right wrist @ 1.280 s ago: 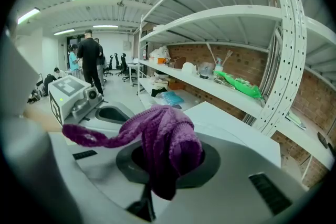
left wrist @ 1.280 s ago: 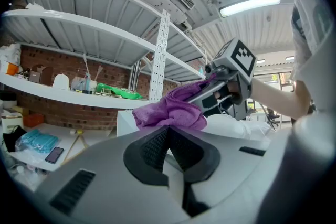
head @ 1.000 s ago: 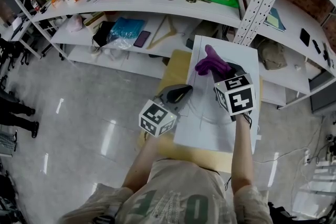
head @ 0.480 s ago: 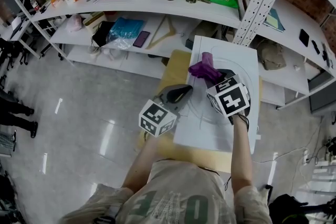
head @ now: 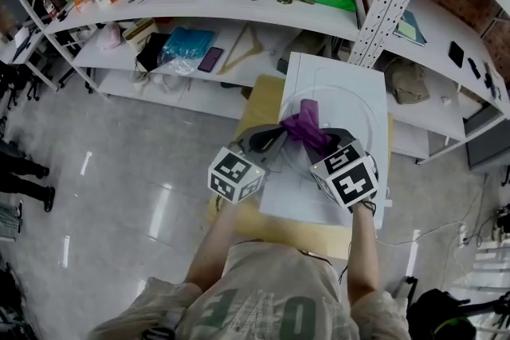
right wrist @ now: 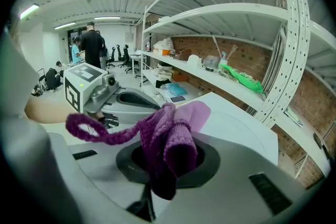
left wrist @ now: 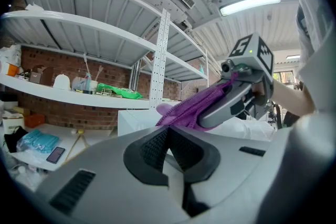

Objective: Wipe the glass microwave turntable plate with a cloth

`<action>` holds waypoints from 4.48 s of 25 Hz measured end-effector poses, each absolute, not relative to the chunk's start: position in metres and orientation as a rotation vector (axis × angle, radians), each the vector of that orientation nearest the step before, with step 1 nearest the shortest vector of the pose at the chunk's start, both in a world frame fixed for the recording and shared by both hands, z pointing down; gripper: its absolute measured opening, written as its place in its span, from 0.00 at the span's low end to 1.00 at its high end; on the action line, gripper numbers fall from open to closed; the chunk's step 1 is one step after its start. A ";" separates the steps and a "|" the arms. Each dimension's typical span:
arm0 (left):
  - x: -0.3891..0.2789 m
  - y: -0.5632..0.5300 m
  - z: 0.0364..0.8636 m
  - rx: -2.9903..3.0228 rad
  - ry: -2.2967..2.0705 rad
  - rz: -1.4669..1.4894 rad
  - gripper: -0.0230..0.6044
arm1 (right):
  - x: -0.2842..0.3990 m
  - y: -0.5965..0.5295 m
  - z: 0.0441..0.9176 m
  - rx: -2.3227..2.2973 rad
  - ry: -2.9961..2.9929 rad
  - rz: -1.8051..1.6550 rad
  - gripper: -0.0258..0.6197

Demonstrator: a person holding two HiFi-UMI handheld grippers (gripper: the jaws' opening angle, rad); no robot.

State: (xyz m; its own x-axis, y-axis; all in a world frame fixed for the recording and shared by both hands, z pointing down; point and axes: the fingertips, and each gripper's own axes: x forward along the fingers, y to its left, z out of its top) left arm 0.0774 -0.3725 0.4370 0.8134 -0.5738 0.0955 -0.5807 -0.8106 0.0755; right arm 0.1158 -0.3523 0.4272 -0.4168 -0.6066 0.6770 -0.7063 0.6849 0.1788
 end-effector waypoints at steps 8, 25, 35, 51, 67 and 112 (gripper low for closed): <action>0.077 -0.372 0.438 2.889 -0.939 0.115 0.03 | 0.106 -0.313 0.428 1.011 -2.154 0.167 0.12; 0.078 -0.372 0.438 2.884 -0.945 0.117 0.03 | 0.126 -0.301 0.404 1.138 -2.191 0.152 0.12; 0.077 -0.370 0.440 2.876 -0.940 0.108 0.03 | 0.185 -0.424 0.388 1.420 -2.069 0.119 0.12; 0.078 -0.372 0.437 2.887 -0.945 0.125 0.03 | 0.173 -0.424 0.418 1.273 -1.979 0.136 0.12; 0.077 -0.372 0.438 2.891 -0.957 0.153 0.03 | 0.149 -0.315 0.421 1.184 -2.070 0.202 0.12; 0.077 -0.372 0.438 2.871 -0.975 0.131 0.03 | 0.224 -0.416 0.413 1.419 -1.939 0.143 0.12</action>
